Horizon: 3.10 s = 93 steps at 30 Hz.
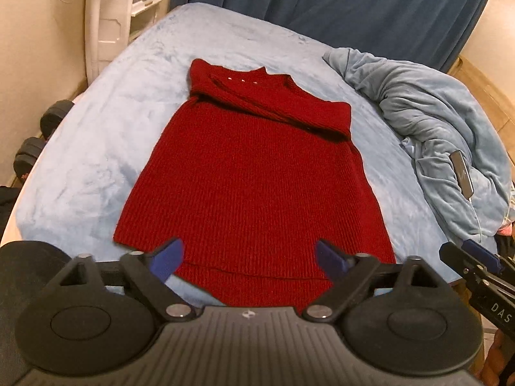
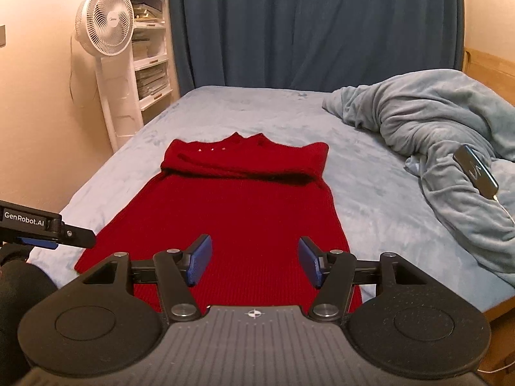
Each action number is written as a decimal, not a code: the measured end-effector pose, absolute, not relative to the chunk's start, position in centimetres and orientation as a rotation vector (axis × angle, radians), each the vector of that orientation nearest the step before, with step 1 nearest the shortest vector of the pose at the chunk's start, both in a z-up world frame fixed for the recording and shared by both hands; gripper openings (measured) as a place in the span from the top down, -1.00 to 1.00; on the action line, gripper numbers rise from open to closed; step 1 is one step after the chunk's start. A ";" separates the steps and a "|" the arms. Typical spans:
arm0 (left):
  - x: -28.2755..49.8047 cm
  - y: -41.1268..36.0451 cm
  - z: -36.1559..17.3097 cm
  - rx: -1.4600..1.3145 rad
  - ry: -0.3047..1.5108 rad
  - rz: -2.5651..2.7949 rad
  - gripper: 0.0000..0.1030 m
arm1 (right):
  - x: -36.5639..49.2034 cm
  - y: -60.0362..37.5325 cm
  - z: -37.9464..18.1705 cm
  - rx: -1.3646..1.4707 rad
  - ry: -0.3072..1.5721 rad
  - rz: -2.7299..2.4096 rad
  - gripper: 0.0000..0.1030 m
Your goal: Fold small clothes
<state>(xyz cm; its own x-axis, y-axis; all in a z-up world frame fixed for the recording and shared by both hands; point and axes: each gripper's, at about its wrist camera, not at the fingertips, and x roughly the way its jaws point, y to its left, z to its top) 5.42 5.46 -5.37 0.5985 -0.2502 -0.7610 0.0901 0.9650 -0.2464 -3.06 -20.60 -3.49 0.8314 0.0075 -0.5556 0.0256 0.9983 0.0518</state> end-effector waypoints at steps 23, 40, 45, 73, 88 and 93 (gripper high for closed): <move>6.3 7.3 -5.9 -0.135 0.895 -0.125 -0.99 | -3.2 -20.3 -4.4 0.118 0.627 -0.008 -0.36; 14.5 10.7 -12.6 -0.122 0.987 -0.064 -0.99 | 2.8 -27.3 -9.8 0.236 0.761 -0.122 -0.51; 17.4 11.2 -15.1 -0.157 1.052 -0.072 -0.99 | 6.0 -31.1 -13.3 0.344 0.866 -0.120 -0.63; 20.4 12.2 -13.4 -0.171 1.095 -0.176 0.86 | 12.1 -34.3 -16.0 0.568 0.986 -0.027 0.66; 7.7 15.6 -8.1 -0.331 1.055 -0.228 0.87 | -0.3 -36.0 -5.7 0.679 0.815 -0.022 0.69; 6.5 15.9 -11.4 -0.373 1.146 -0.184 0.87 | -4.2 -35.9 -10.1 0.737 0.954 -0.093 0.69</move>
<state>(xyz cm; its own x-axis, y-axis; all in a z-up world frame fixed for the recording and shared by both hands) 6.47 15.95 -11.36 0.4059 -0.3301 -0.8522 -0.0469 0.9237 -0.3802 -4.17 -35.93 -10.13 0.5942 0.2383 -0.7682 0.3829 0.7561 0.5308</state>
